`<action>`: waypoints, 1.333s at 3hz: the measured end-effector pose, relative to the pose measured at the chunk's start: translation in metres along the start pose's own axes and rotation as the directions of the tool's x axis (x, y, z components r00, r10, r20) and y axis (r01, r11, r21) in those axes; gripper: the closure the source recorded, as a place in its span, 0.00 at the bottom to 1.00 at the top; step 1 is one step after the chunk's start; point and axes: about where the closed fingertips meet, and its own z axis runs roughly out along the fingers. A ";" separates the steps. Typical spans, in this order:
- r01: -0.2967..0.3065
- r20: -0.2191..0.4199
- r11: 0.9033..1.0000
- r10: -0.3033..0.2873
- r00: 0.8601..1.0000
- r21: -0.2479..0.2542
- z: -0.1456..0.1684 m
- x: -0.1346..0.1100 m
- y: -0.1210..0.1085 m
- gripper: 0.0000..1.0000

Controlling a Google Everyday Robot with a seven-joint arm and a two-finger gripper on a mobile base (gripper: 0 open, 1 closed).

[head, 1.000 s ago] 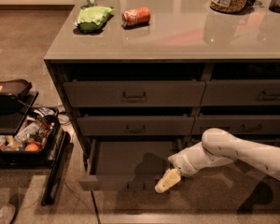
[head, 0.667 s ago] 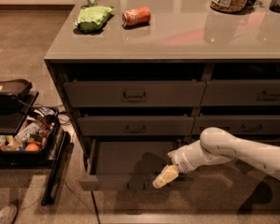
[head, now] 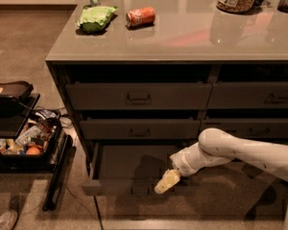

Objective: Close bottom drawer

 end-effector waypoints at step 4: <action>0.083 -0.166 0.984 -0.056 0.984 0.157 0.040 0.017 0.004 0.00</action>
Offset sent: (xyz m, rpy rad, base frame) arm 0.0004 -0.0019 -0.0077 -0.1621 -0.0333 0.0377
